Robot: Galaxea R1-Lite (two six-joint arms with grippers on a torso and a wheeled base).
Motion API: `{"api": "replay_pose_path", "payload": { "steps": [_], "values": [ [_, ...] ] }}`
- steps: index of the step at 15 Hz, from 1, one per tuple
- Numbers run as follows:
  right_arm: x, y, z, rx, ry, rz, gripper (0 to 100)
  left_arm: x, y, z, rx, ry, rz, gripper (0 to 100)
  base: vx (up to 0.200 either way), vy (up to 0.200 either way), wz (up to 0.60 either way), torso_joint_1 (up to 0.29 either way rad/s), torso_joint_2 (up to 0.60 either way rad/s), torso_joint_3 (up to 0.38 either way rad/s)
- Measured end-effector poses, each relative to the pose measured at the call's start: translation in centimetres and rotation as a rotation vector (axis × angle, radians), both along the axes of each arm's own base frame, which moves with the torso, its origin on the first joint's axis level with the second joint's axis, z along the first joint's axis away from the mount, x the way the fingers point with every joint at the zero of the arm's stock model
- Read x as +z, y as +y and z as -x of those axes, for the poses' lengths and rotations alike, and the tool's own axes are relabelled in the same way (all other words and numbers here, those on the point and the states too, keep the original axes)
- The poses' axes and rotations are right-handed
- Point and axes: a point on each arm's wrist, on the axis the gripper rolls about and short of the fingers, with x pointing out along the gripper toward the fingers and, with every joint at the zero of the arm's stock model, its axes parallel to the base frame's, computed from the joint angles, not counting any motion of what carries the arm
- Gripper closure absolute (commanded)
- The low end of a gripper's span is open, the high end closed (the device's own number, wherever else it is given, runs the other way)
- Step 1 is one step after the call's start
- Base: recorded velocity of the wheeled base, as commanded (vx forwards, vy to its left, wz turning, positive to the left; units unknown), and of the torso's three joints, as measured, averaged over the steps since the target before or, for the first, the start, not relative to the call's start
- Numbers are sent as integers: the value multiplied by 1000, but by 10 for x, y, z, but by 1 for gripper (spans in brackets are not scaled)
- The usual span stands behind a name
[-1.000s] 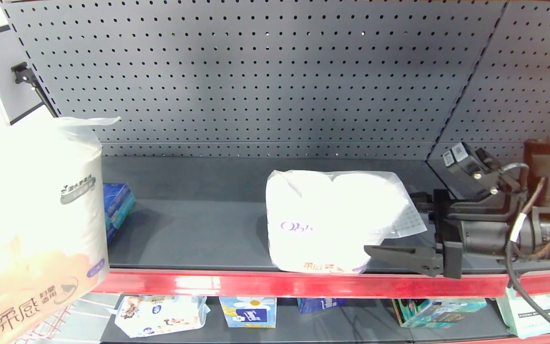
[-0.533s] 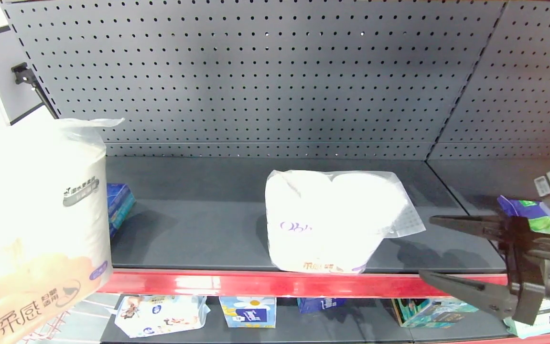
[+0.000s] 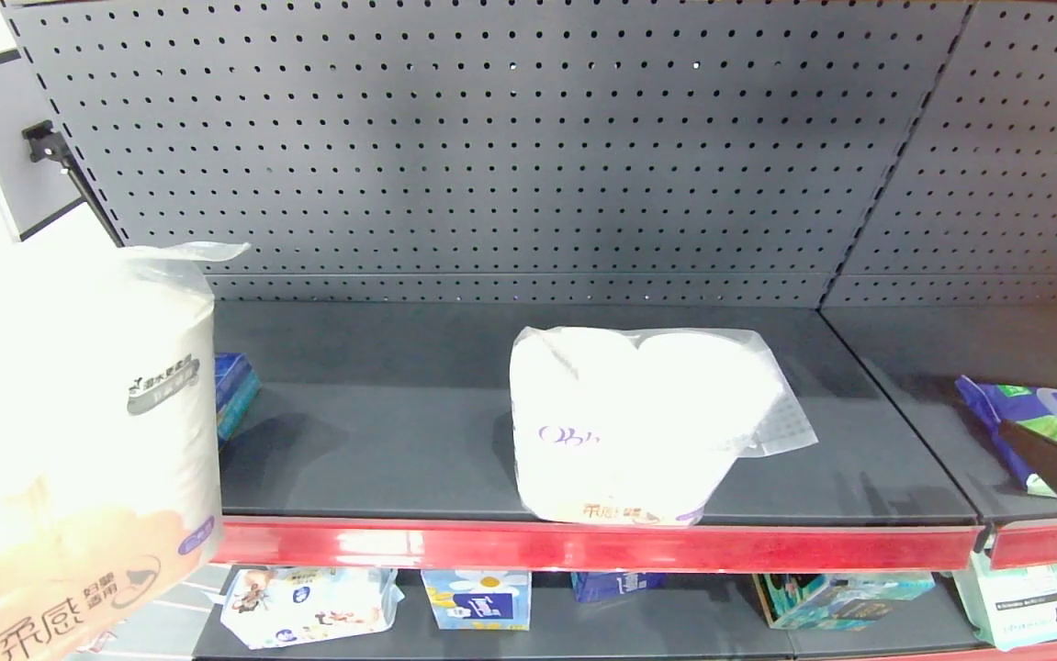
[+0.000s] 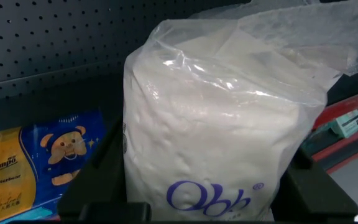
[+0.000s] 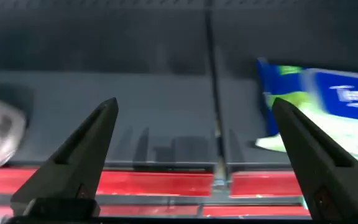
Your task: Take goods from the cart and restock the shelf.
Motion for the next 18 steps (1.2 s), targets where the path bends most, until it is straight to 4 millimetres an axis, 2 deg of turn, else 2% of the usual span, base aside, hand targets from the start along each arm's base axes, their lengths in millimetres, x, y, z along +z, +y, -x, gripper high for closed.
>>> {"api": "replay_pose_path", "payload": {
  "steps": [2,5,10,13,18],
  "values": [
    [-2,-2,8,-6,12,36,0,0,0,0,0,2,1,100,0,0,0,0,0,0],
    [0,0,15,141,-19,65,0,1,0,-2,5,0,0,100,0,0,0,0,0,0],
    [2,-9,11,-3,-11,92,0,2,1,-2,6,1,1,100,0,0,0,0,0,0],
    [0,-10,9,-1,9,166,0,2,1,-2,10,1,0,100,0,0,0,0,0,0],
    [-3,-11,8,-10,26,176,0,3,1,-2,11,-3,0,100,0,0,0,0,0,0]
  ]
}}
